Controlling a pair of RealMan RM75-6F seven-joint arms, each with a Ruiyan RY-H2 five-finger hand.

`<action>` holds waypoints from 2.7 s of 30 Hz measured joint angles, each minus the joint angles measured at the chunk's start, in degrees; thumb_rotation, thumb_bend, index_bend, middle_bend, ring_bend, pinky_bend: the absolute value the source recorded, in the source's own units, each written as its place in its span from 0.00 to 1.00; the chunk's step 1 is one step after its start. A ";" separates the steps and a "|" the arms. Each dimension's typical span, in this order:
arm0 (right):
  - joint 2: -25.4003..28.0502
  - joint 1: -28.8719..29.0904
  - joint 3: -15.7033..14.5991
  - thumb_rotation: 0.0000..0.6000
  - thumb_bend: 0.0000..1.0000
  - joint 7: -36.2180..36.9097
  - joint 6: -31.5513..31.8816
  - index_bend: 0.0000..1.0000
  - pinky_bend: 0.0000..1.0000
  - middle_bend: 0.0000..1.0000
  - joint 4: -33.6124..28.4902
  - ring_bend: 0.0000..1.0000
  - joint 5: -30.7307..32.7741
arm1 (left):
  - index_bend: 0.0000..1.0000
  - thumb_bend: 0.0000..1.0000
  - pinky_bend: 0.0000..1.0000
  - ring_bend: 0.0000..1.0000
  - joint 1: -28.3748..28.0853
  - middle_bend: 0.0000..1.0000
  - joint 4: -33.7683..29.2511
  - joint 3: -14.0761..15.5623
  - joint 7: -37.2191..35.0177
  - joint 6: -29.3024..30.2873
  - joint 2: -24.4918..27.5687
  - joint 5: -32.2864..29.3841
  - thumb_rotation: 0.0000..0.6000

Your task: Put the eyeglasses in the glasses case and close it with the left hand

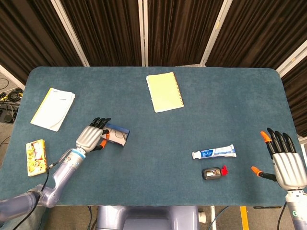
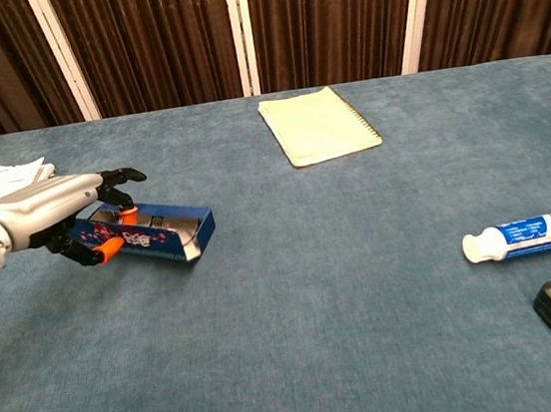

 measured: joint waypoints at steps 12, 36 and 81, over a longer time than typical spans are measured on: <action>-0.35 0.22 -0.04 1.00 0.00 -0.78 -0.49 0.00 0.00 0.00 0.00 0.00 0.17 | 0.67 0.55 0.00 0.00 0.49 0.00 -16.13 0.90 11.70 -1.64 8.91 -9.38 1.00; -0.27 0.19 -0.04 1.00 0.00 -0.60 -0.47 0.00 0.00 0.00 0.07 0.00 0.30 | 0.04 0.38 0.00 0.00 -3.76 0.00 -8.38 -1.16 12.81 -3.29 2.53 -15.48 1.00; -0.52 0.38 0.13 1.00 0.00 -0.75 -0.93 0.00 0.00 0.00 0.26 0.00 1.10 | 0.45 0.24 0.30 0.19 -6.27 0.24 0.12 0.85 4.76 -8.89 1.18 -7.27 1.00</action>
